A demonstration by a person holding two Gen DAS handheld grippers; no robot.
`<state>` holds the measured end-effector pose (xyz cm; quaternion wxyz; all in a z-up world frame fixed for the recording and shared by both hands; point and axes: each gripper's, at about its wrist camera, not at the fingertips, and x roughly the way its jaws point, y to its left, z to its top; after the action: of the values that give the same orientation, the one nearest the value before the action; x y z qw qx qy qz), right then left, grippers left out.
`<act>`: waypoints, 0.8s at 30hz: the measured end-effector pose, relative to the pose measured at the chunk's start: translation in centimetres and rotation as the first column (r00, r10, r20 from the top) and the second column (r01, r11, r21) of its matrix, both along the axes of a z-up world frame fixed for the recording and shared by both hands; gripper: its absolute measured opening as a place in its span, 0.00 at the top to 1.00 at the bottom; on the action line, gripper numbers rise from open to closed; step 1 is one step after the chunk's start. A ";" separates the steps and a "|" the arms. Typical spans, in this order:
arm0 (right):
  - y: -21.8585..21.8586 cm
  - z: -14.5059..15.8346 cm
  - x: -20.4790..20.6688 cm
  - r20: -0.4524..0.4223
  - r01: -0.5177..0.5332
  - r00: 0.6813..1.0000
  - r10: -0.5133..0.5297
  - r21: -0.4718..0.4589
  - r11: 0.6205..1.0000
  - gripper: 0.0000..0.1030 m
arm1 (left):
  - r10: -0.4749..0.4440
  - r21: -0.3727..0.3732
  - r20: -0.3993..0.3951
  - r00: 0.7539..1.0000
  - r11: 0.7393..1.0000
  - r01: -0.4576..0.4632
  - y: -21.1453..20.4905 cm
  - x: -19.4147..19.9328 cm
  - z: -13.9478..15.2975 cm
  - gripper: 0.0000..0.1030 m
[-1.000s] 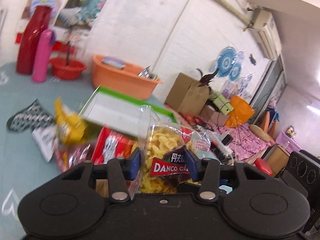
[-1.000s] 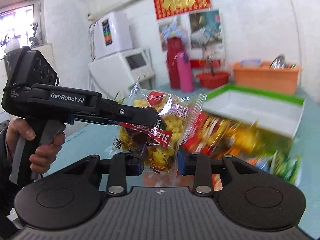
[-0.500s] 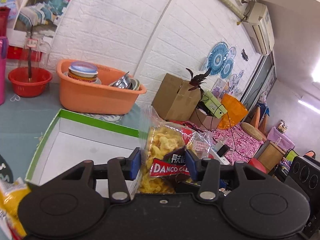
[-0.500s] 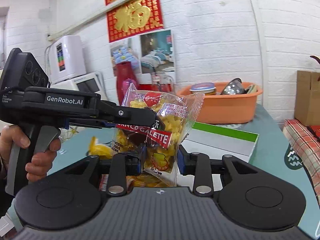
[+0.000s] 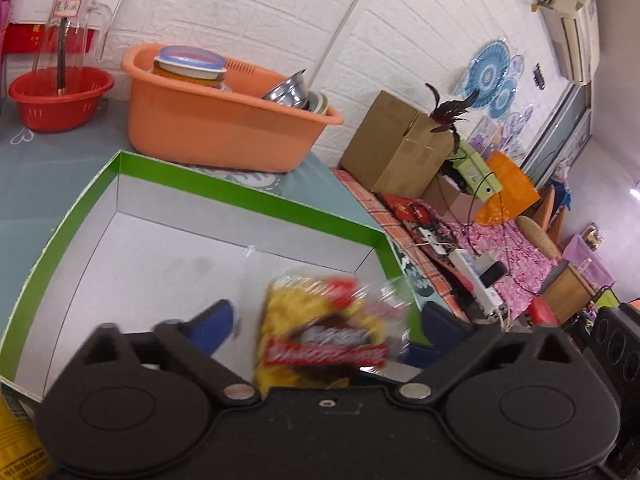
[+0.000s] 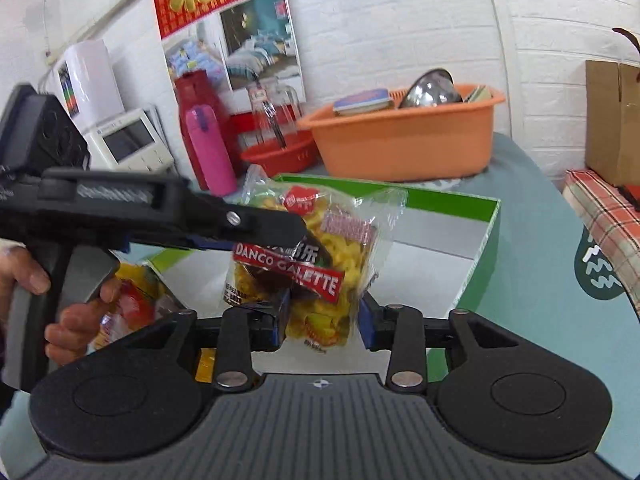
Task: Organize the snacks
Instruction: 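Carry the biscuit bag into the green box and open the left gripper, then grasp the red snack bag with the left gripper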
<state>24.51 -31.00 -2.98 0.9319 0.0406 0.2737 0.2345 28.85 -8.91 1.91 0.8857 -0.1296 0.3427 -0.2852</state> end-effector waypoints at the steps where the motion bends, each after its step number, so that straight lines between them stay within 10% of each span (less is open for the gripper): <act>1: 0.2 -0.2 -0.2 0.023 -0.010 1.000 0.010 -0.015 1.000 0.18 | 0.005 0.010 0.003 1.000 1.000 -0.005 0.0 -0.1 0.1 0.00; 2: 0.4 -0.1 -0.5 0.037 -0.012 0.999 0.013 -0.035 0.999 0.01 | 0.009 0.022 0.007 1.000 1.000 -0.009 0.0 -0.4 0.3 0.00; 14: -0.6 6.5 -9.5 0.256 0.039 0.966 -0.033 -0.017 0.999 0.00 | 0.080 0.020 0.231 0.970 0.996 -0.087 2.5 -11.6 7.5 0.00; 24: -0.7 6.2 -18.2 0.312 0.053 0.949 -0.055 0.014 0.998 0.00 | 0.112 -0.023 0.213 0.971 0.994 -0.110 4.9 -21.1 4.0 0.00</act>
<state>6.32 -31.73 3.23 0.9694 0.0131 0.1211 0.2131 7.79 -4.03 5.87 0.9312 -0.1219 0.2363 -0.2494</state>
